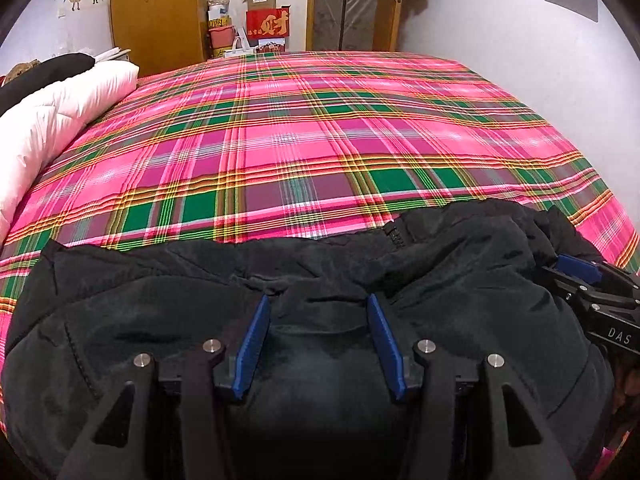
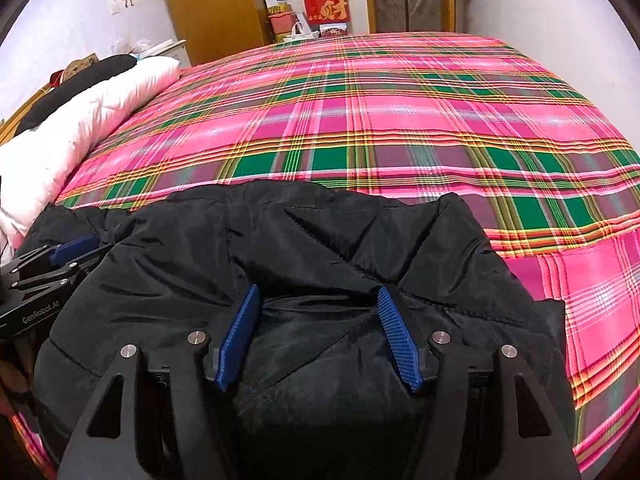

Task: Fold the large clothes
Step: 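Grasp the folded jacket edge with the left tool while the right tool grasps it too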

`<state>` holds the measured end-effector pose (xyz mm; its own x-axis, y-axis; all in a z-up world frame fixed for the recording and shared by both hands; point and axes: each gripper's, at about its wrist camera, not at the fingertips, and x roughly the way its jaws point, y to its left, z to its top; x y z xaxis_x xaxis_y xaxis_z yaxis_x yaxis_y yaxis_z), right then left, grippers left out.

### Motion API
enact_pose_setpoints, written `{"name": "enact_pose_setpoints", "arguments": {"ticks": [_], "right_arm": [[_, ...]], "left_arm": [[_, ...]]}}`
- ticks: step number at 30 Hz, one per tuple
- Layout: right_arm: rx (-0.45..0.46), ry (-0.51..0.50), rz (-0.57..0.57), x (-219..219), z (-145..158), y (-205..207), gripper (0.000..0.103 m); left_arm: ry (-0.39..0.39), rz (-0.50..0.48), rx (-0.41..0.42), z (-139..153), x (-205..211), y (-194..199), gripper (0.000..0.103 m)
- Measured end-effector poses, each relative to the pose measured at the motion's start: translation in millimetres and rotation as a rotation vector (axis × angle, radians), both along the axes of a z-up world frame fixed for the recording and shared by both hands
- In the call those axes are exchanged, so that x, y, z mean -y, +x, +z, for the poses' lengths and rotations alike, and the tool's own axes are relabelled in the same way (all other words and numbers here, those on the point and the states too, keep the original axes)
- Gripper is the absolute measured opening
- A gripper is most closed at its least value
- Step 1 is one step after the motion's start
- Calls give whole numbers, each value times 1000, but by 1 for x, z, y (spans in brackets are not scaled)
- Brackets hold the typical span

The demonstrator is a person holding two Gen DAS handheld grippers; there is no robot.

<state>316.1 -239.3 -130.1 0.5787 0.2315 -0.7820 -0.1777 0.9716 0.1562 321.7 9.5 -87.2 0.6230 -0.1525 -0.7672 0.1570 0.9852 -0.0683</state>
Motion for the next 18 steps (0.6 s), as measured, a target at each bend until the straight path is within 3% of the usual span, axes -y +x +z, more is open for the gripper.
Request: {"name": "enact_pose_setpoints", "arguments": {"ticks": [5, 8, 10, 14, 18], "right_arm": [[-8, 17, -7, 3, 12, -3, 61], [-14, 23, -6, 8, 31, -12, 62], [15, 42, -7, 18, 51, -26, 62], [80, 7, -5, 44, 77, -63, 63], [37, -45, -33, 69, 65, -84, 63]], "left_arm": [[-16, -4, -3, 7, -3, -3, 54], [-28, -9, -25, 25, -11, -9, 53], [-29, -8, 8, 45, -22, -23, 53], [23, 41, 103, 77, -66, -59, 53], [63, 156, 93, 78, -129, -85, 53]]}}
